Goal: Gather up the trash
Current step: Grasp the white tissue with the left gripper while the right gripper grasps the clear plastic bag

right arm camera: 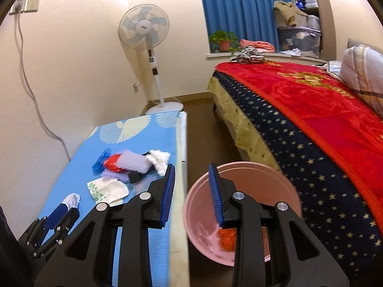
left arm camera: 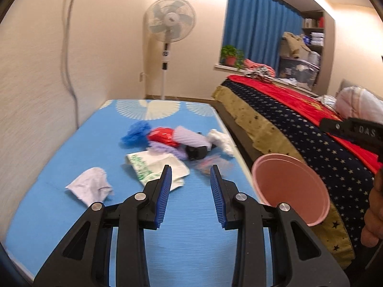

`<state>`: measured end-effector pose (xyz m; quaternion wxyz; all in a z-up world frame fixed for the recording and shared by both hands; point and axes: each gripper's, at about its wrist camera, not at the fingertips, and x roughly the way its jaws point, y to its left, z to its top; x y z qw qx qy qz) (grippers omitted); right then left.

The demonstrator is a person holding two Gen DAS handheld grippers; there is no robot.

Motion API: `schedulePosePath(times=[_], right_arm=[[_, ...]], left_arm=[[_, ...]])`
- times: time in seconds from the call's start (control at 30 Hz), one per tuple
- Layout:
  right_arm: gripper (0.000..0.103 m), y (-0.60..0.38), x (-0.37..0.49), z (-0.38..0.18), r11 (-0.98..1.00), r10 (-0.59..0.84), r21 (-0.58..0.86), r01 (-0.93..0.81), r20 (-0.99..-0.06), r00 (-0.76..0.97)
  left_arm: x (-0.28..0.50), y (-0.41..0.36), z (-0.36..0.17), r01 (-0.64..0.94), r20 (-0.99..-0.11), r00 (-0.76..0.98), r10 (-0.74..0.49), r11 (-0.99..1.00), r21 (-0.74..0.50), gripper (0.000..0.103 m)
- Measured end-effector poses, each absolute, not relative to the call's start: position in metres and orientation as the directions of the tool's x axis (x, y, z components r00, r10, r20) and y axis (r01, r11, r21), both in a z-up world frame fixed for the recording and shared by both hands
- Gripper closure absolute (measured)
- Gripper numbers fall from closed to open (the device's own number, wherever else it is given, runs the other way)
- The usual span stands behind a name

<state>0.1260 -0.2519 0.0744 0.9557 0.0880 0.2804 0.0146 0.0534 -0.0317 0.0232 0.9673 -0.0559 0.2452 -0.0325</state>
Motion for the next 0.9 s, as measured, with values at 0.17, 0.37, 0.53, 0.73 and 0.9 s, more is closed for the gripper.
schedulePosePath(times=[0.17,0.37,0.53,0.73,0.9], right_arm=[[0.073,-0.239,0.138,0.062,0.981,0.109,0.193,-0.001,-0.552,0.827],[0.073,-0.222,0.155,0.045,0.976,0.152,0.213,-0.033,-0.571,0.807],[0.073,-0.201,0.172,0.029,0.973,0.184,0.22,-0.063,-0.585,0.79],[0.072,-0.177,0.193,0.009,0.98,0.182,0.178,-0.089,-0.614,0.768],[0.058,-0.162,0.212,-0.009,0.981,0.187,0.155,-0.113,-0.647,0.739]], left_arm=[[0.061,-0.011,0.013,-0.057,-0.497,0.868,-0.015,0.99,-0.13,0.07],[0.069,0.003,0.003,-0.122,-0.505,0.862,0.042,0.984,-0.127,0.07],[0.076,0.013,-0.003,-0.18,-0.511,0.854,0.095,0.976,-0.119,0.07],[0.085,0.039,-0.012,-0.303,-0.54,0.818,0.198,0.947,-0.112,0.07],[0.085,0.065,-0.02,-0.436,-0.569,0.765,0.302,0.893,-0.112,0.056]])
